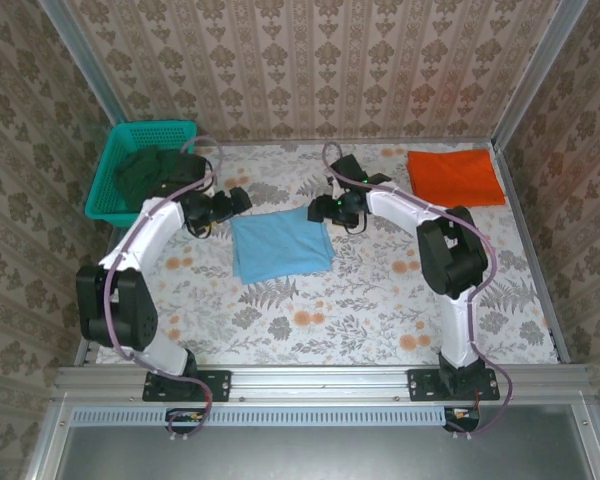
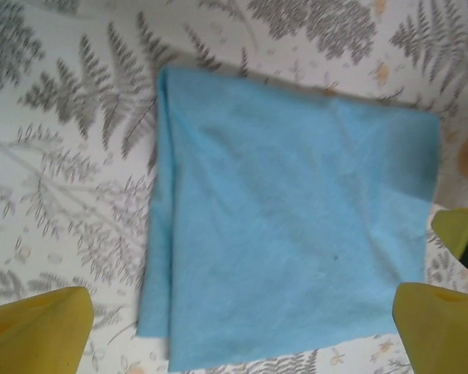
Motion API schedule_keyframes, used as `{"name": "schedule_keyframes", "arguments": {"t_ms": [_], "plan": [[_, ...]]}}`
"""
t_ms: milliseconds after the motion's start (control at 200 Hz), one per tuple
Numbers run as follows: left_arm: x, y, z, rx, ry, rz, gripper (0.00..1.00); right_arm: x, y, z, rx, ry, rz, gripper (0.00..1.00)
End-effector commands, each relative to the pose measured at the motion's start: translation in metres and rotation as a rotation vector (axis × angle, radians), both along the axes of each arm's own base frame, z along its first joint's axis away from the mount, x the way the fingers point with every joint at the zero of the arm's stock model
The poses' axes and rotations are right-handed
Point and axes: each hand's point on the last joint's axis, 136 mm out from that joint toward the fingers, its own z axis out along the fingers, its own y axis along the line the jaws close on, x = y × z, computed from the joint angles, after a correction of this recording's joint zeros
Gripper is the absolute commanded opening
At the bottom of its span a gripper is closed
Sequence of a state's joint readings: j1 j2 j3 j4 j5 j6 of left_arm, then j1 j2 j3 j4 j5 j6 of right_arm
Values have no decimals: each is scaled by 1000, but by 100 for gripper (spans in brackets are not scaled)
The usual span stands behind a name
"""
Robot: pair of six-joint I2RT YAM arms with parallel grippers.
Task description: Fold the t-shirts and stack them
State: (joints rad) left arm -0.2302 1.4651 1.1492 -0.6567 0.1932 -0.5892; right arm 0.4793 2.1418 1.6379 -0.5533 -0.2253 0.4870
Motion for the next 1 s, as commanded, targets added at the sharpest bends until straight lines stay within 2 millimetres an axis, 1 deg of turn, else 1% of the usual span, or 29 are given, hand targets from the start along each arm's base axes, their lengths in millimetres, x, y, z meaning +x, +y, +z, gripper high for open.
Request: {"name": "schedule_keyframes", "arguments": {"t_ms": [0,45,160,270,415,595,655,730,790,855,935,995], "plan": [[-14,12,1,36,-26,74,100,-5,-9,-18,-161,15,45,72],[-21,12,-2,36,-27,79,100,-7,-11,-26,-206,34,47,72],[-35,12,-8,35,-12,82,100,-13,-12,-42,-252,66,58,70],[-42,12,-12,36,4,82,100,-20,-4,-49,-227,80,82,64],[-44,11,-12,30,4,92,100,-29,9,-54,-203,71,111,53],[-44,11,-10,31,-4,99,100,-40,29,-59,-180,62,172,34],[-45,11,-11,31,1,104,100,-43,31,-64,-180,77,181,26],[-46,11,-12,28,6,104,100,-43,26,-66,-204,80,175,12],[-47,11,-13,26,11,105,100,-39,16,-66,-239,64,161,7],[-48,12,-13,27,12,102,100,-31,1,-64,-261,48,130,0],[-50,12,-12,27,12,103,100,-18,-24,-57,-269,24,80,0],[-52,12,-12,25,11,102,100,-8,-45,-47,-275,-8,52,0]]}}
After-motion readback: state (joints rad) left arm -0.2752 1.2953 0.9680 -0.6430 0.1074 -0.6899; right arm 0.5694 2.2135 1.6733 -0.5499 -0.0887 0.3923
